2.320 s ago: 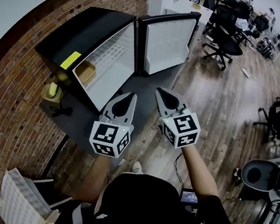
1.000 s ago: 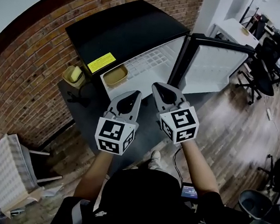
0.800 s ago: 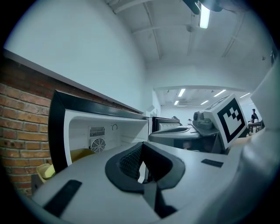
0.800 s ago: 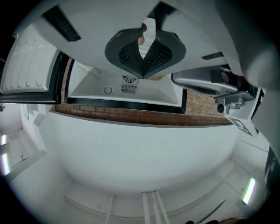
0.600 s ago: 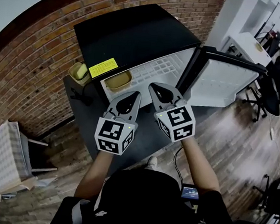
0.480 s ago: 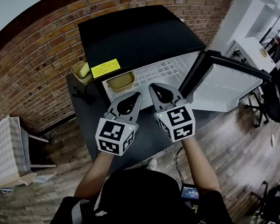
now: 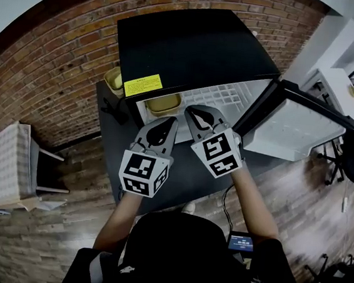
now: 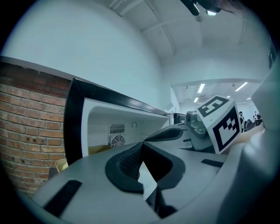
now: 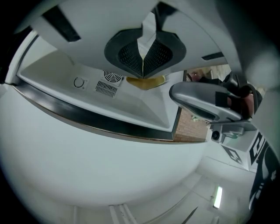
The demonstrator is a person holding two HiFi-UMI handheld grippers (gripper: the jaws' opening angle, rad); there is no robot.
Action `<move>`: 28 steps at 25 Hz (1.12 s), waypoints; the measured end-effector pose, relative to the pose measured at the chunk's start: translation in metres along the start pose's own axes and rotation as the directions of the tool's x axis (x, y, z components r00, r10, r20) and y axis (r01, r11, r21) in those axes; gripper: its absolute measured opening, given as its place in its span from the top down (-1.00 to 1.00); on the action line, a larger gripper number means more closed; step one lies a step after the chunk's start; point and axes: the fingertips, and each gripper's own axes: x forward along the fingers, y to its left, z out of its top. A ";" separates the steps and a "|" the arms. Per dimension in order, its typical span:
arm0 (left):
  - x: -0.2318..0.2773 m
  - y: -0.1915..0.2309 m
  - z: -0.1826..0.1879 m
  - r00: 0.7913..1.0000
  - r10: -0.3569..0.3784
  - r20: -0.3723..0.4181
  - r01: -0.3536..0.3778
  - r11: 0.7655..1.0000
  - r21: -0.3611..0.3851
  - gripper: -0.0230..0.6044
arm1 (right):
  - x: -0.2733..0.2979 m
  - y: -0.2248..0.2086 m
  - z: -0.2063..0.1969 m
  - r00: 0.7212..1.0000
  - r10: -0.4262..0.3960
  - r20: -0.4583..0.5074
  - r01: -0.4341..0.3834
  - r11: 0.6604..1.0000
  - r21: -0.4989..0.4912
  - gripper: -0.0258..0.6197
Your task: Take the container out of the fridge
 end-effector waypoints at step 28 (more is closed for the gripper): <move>-0.038 0.047 -0.023 0.970 0.242 -0.013 -0.242 0.969 -0.042 0.89 | 0.081 0.033 -0.032 0.961 0.156 -0.228 -0.251 0.838 -0.484 0.48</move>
